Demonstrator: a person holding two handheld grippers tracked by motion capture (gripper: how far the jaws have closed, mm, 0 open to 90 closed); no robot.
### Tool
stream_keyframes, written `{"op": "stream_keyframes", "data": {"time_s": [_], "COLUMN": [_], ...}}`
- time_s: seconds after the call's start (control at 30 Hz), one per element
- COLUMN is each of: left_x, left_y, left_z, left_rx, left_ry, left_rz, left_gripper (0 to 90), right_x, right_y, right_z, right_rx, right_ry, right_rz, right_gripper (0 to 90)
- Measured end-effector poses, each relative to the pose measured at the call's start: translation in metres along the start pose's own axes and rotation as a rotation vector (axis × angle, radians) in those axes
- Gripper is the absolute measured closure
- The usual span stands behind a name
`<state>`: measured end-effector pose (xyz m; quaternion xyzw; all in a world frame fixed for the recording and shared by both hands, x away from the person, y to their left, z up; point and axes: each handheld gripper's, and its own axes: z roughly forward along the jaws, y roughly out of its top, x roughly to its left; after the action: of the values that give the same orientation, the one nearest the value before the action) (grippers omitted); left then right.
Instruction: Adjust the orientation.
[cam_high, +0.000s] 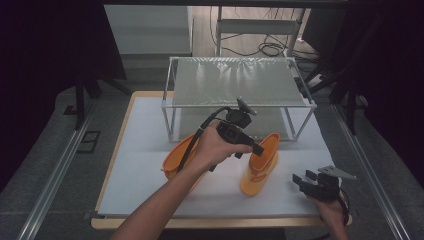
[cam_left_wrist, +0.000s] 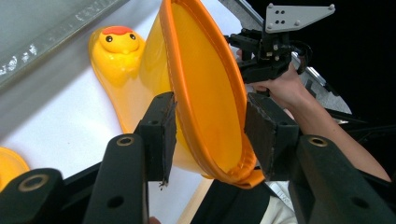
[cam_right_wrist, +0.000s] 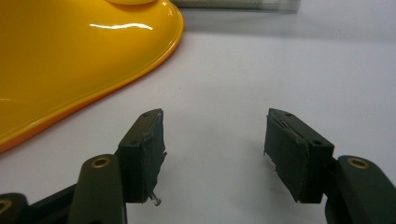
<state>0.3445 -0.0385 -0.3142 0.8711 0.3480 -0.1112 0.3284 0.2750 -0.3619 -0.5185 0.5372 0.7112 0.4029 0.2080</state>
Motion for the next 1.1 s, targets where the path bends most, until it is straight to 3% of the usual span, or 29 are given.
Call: {"op": "stream_keyframes", "data": {"time_s": [0.4, 0.87, 1.1], "left_x": [0.005, 0.014, 0.013], "left_y": [0.018, 0.025, 0.027], "left_z": [0.024, 0.049, 0.059], "left_rx": [0.058, 0.14, 0.162], "left_ry": [0.025, 0.055, 0.103], "left_rz": [-0.026, -0.035, -0.034], "left_gripper": [54.3, 59.8, 78.4], "right_x": [-0.001, -0.003, -0.003], "right_y": [0.0, 0.0, 0.0], "right_z": [-0.001, -0.001, -0.001], "right_rx": [0.0, -0.001, -0.002], "right_ry": [0.0, -0.004, -0.007], "right_rz": [0.005, 0.011, 0.01], "right_gripper": [37.7, 37.8, 37.8]}}
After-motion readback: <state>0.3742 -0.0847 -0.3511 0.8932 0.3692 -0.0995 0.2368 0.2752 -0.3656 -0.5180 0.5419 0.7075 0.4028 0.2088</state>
